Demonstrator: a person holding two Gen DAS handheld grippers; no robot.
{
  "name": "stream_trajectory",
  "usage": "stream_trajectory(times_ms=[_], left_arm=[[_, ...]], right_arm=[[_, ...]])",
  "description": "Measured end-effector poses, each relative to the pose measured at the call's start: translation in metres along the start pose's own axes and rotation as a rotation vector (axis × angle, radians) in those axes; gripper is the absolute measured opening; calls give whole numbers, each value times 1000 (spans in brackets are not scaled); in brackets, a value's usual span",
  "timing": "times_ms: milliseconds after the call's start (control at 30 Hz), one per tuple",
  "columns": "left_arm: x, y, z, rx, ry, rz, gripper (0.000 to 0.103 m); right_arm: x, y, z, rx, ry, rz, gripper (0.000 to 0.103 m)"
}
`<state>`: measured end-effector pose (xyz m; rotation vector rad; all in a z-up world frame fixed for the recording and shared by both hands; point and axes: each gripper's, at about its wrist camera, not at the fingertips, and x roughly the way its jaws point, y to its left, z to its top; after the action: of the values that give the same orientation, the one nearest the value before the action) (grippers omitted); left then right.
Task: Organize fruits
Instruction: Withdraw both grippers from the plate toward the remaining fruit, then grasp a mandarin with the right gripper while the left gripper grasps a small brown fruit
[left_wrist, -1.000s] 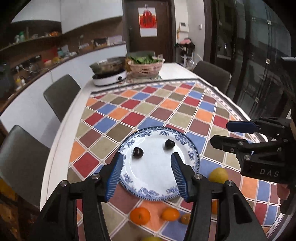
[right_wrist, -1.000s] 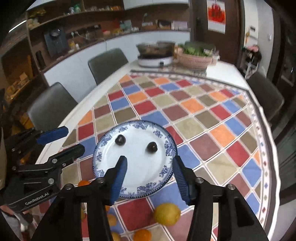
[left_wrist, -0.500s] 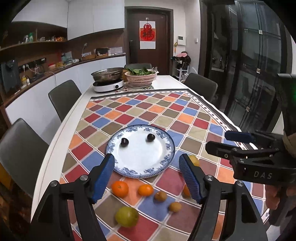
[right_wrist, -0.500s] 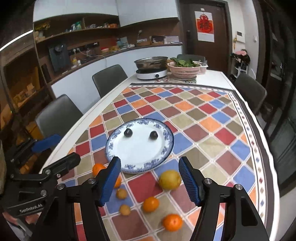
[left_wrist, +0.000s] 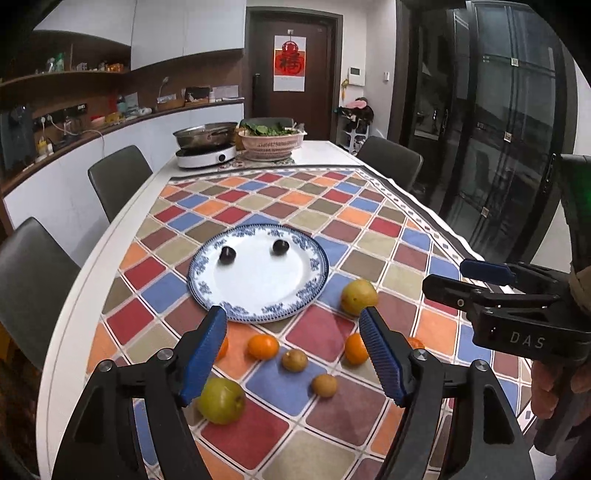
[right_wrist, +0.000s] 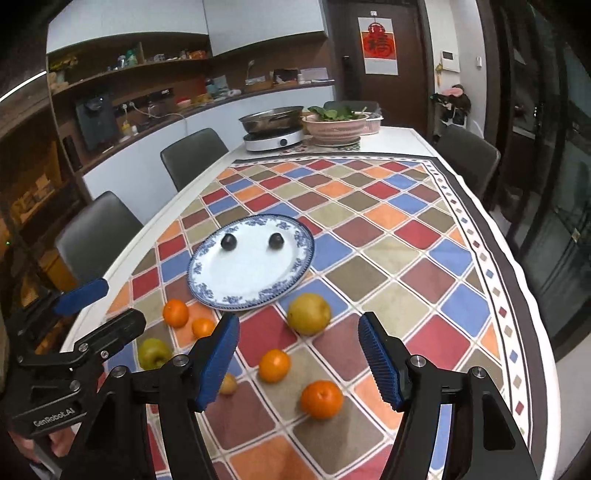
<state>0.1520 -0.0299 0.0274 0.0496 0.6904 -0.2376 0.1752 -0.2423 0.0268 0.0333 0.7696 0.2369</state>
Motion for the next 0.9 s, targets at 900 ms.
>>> stream_trajectory(times_ms=[900], left_arm=[[64, -14, -61, 80, 182, -57, 73]], right_arm=[[52, -18, -65, -14, 196, -16, 67]])
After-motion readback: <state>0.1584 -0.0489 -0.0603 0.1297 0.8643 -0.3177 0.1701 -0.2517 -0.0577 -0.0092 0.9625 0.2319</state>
